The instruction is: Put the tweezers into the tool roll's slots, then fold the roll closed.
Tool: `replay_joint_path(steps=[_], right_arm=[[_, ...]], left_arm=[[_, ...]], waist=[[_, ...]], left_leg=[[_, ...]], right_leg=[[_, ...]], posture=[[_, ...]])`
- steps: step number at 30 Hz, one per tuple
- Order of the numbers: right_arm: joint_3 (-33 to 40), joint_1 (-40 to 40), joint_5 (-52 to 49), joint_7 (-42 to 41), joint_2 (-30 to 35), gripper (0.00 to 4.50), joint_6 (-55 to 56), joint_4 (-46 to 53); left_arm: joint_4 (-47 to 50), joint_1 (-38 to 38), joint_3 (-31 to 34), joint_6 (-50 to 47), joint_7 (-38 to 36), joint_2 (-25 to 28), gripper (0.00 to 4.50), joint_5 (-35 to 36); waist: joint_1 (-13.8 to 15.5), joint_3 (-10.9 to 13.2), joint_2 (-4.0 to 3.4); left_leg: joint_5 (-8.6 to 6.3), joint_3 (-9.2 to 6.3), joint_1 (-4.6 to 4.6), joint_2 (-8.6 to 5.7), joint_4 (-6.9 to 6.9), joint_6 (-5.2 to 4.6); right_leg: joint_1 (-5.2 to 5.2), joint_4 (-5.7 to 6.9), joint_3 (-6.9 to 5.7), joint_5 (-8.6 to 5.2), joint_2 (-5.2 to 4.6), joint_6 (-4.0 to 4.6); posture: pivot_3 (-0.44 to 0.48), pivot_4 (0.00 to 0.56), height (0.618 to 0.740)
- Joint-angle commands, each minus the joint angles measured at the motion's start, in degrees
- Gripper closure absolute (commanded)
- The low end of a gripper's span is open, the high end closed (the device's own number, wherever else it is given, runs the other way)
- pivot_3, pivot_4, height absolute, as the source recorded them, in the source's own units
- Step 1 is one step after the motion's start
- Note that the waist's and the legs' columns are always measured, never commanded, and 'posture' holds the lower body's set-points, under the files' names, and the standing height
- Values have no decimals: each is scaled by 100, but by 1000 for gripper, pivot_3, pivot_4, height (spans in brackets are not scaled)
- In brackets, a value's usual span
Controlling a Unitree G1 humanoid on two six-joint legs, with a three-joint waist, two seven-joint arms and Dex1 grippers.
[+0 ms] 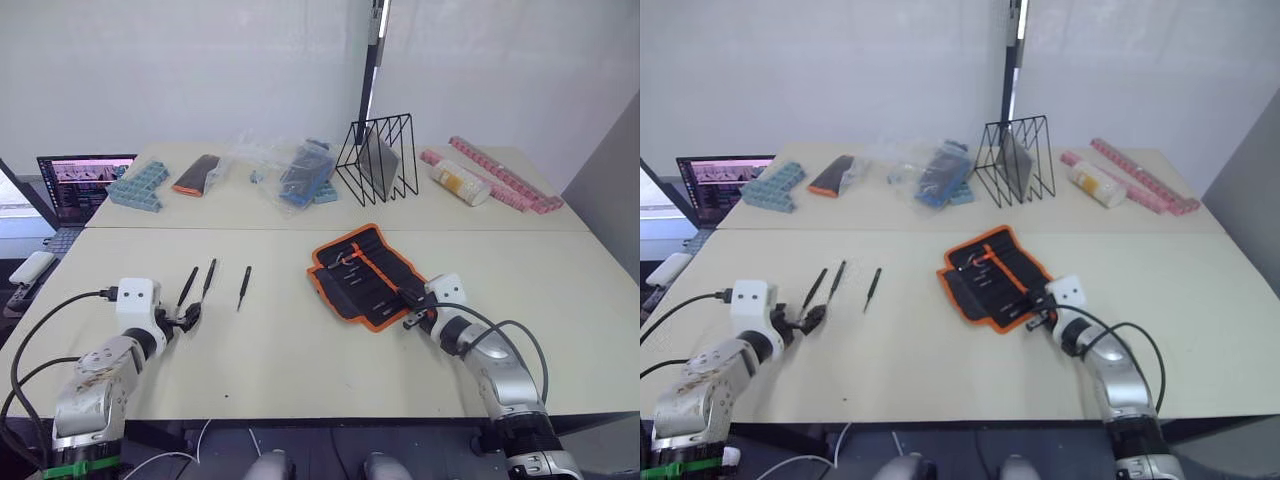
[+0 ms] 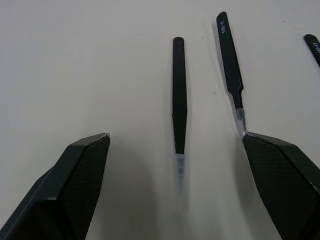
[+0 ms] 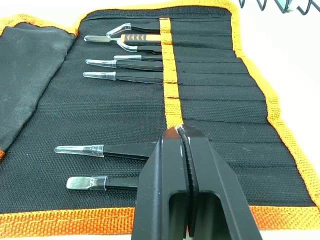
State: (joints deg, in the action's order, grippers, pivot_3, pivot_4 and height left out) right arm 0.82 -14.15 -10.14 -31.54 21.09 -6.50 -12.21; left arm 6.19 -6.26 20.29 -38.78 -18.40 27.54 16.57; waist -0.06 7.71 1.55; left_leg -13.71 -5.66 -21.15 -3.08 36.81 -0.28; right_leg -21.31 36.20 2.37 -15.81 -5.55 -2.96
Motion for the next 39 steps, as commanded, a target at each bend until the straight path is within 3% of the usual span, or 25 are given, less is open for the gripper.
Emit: replay_joint_path(steps=[1,6,9,20,30,34,39], right_arm=[[46,184,96,154,27,4500,-279,-124],[52,217,89,193,33,4500,-335,-48],[38,214,88,231,15,4500,-379,4],[21,170,94,272,13,4500,-424,37],[-17,112,107,274,-21,4500,-462,31],[-21,99,112,245,-5,4500,-450,-4],[-9,78,119,237,6,4500,-433,-45]], left_arm=[[-94,-113,151,272,-50,121,16,12],[-419,-111,44,506,-128,166,16,-57],[-604,-188,0,582,-193,170,794,-41],[-1277,-659,-385,750,-421,330,4476,-216],[-1221,-688,-81,837,-330,414,4476,-128],[-621,-844,117,757,-229,305,4476,157],[272,-1259,-171,99,-490,315,4476,691]], waist=[[0,1,-1],[8,2,-4],[15,4,-7],[39,5,-8],[23,6,-9],[-2,8,-6],[12,7,-1]], left_leg=[[0,0,0,0,0,0],[-1,0,-1,-1,-3,1],[-1,-1,-2,-1,-4,1],[0,0,-1,-4,-4,1],[-1,0,-1,-1,-4,1],[-1,-1,-11,0,-5,1],[1,-1,-44,-3,-4,3]], right_leg=[[-1,0,0,0,0,0],[-3,-1,0,0,-5,0],[-2,-1,0,0,-7,0],[-1,-3,0,0,-7,-1],[-3,-4,0,0,-7,-1],[-14,-2,0,0,-6,-1],[-47,2,1,3,-8,-3]], posture=[[0,150,740],[0,150,740],[0,150,740],[0,150,740],[0,150,740],[0,150,740],[0,150,740]])
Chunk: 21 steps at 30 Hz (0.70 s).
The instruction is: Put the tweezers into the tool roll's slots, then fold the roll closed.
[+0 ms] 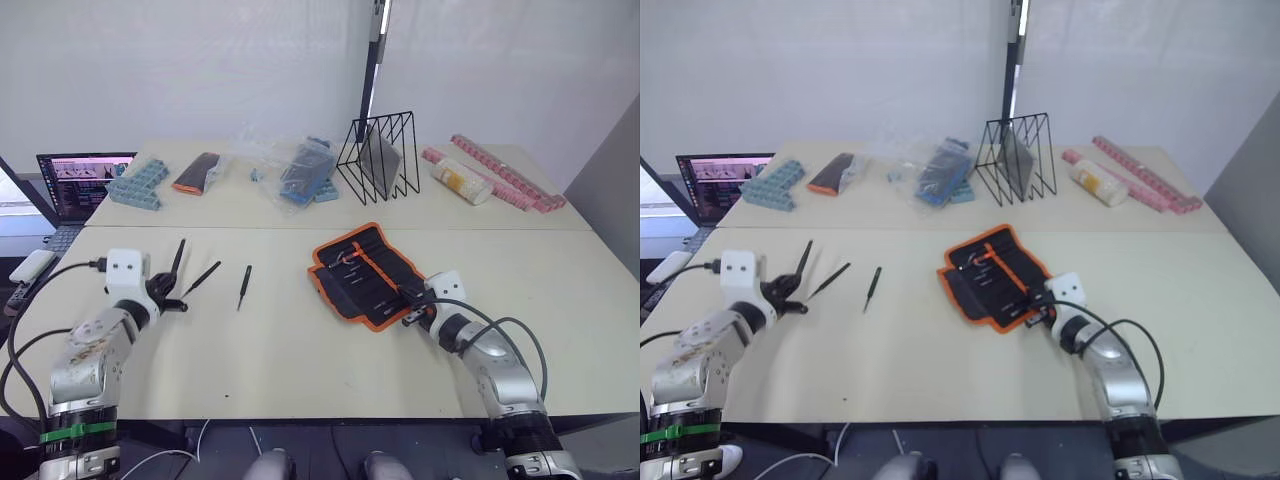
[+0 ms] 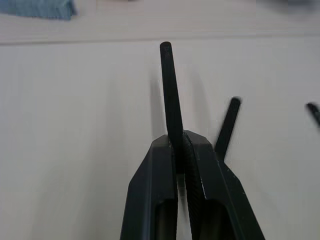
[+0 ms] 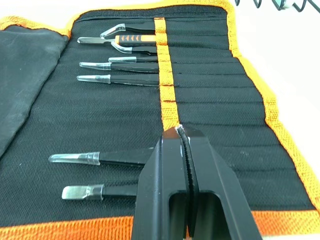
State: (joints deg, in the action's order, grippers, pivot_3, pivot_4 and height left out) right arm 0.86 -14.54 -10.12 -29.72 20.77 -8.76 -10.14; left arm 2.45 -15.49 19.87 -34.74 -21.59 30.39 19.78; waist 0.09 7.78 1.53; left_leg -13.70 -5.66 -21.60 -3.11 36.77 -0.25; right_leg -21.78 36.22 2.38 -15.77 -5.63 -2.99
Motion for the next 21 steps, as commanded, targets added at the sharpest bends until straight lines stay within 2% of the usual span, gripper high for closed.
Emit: replay_joint_path(steps=[1,8,14,21], right_arm=[[-9,118,117,55,41,4500,-204,-254],[-19,193,121,30,75,4500,-208,-186],[-17,244,120,113,0,4500,-167,-160],[-71,181,176,154,-92,4500,-54,-286]], left_arm=[[800,-463,-209,-469,-230,25,4476,495],[1457,-1454,-1315,-1937,-656,103,4476,1087],[1328,-2815,-1889,-3616,-760,-314,4476,1861],[244,-4209,-3694,-3622,-1200,-258,4476,1025]], waist=[[-4,-1,1],[-33,0,0],[-34,8,8],[-87,11,5]], left_leg=[[1,1,-8,0,0,2],[8,4,-47,-5,2,9],[11,3,-47,-5,8,10],[13,5,-41,-8,6,15]], right_leg=[[-11,2,1,6,0,1],[-40,46,5,11,8,-1],[-39,50,1,10,17,-3],[-38,52,4,9,26,-5]], posture=[[0,150,740],[0,150,740],[0,150,740],[0,150,740]])
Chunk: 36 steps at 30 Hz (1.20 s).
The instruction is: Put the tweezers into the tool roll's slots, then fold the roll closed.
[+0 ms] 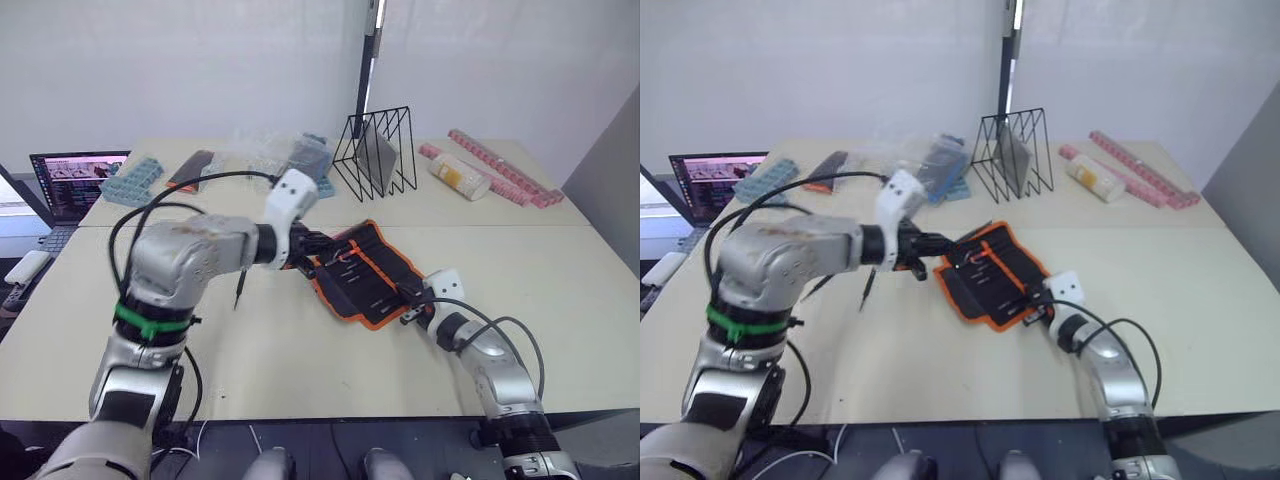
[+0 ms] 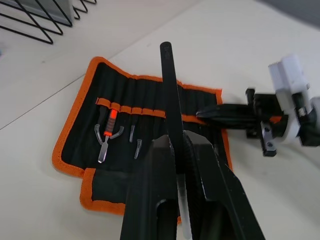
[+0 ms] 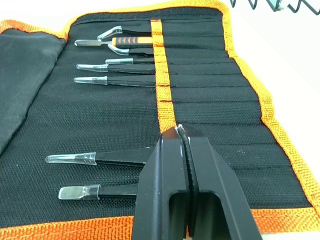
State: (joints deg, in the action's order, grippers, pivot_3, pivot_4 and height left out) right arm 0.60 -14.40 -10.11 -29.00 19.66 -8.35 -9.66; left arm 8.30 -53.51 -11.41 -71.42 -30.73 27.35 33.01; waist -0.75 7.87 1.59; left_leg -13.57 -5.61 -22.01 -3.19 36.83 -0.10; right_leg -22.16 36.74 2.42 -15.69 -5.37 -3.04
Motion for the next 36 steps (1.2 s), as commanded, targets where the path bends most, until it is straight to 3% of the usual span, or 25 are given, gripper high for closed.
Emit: replay_joint_path(steps=[1,16,24,36], right_arm=[[-37,160,172,96,2,4500,-75,-351],[-17,92,164,182,-42,4500,-27,-397],[33,71,164,206,-3,4500,-20,-431],[29,38,166,221,-10,4500,-40,-427]], left_arm=[[-559,-560,-826,113,-368,36,4476,-458],[-2852,-1015,-1537,1099,-1083,-851,4476,-1527],[-3118,-966,-1965,1598,-1571,-933,4476,-2107],[-3453,-797,-1851,2085,-1729,-1165,4476,-2554]], waist=[[-6,2,0],[-8,3,-1],[-7,3,0],[-2,3,0]], left_leg=[[0,0,-2,-1,0,0],[3,0,-3,-1,3,4],[3,1,-4,-2,4,3],[4,1,-3,-2,9,2]], right_leg=[[-2,1,-1,0,3,0],[-3,4,0,0,4,-1],[-2,5,0,-1,4,-1],[-2,12,0,-1,4,-1]], posture=[[0,150,740],[0,150,740],[0,150,740],[0,150,740]])
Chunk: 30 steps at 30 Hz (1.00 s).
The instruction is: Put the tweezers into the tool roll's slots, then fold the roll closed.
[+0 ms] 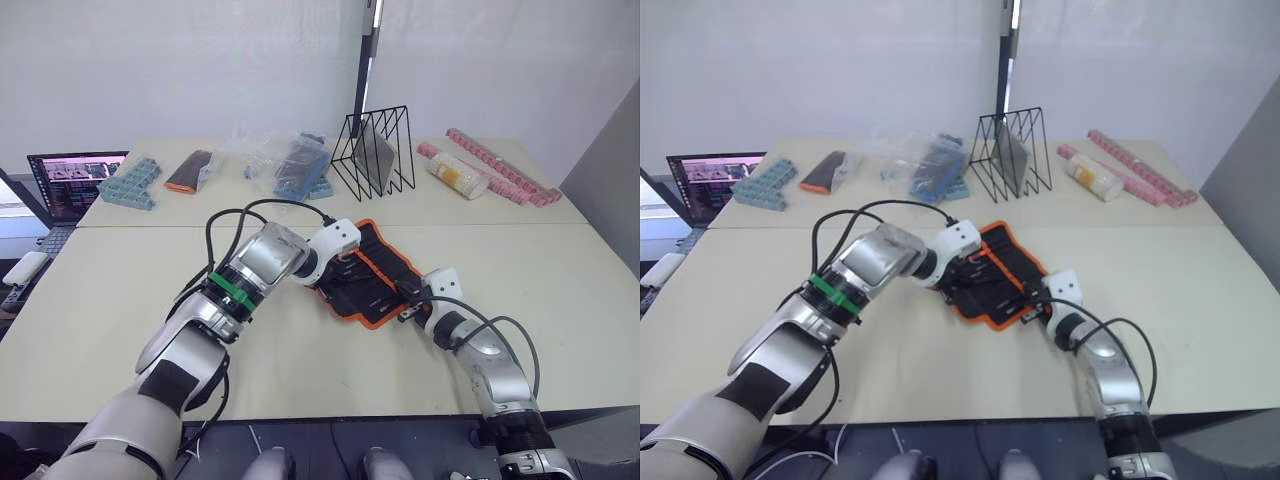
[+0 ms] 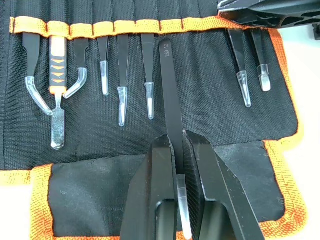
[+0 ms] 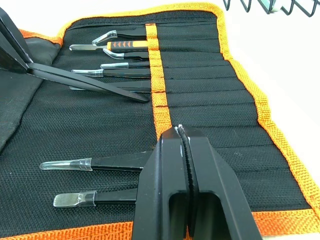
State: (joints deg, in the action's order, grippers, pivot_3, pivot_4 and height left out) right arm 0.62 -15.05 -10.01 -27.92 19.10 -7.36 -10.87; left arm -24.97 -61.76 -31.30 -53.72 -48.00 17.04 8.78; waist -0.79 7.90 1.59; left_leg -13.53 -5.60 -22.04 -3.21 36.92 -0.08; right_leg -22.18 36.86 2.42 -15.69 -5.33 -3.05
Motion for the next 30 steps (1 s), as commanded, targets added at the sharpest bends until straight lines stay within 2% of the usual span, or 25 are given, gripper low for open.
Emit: replay_joint_path(steps=[1,11,20,30], right_arm=[[23,101,156,113,44,4500,-142,-310],[-60,38,237,125,57,4500,-239,-468],[-144,56,262,145,-25,4500,-313,-512],[-245,91,318,142,-122,4500,-314,-609]], left_arm=[[-205,41,192,406,2,-203,4476,-128],[-1504,-25,347,1769,60,-885,4476,-590],[-3352,-274,800,4063,797,-1561,4476,-1138],[-4426,-685,1009,5057,1185,-2023,4476,-1714]], waist=[[4,0,0],[21,-1,1],[28,-2,3],[46,-3,5]], left_leg=[[0,0,0,0,1,0],[1,0,2,-6,9,-2],[2,0,4,-9,13,-3],[3,1,6,-15,34,-5]], right_leg=[[0,1,0,0,0,0],[5,8,-1,0,-3,0],[6,11,-2,0,-5,0],[16,21,-3,-1,-5,-3]], posture=[[0,150,740],[0,150,740],[0,150,740],[0,150,740]])
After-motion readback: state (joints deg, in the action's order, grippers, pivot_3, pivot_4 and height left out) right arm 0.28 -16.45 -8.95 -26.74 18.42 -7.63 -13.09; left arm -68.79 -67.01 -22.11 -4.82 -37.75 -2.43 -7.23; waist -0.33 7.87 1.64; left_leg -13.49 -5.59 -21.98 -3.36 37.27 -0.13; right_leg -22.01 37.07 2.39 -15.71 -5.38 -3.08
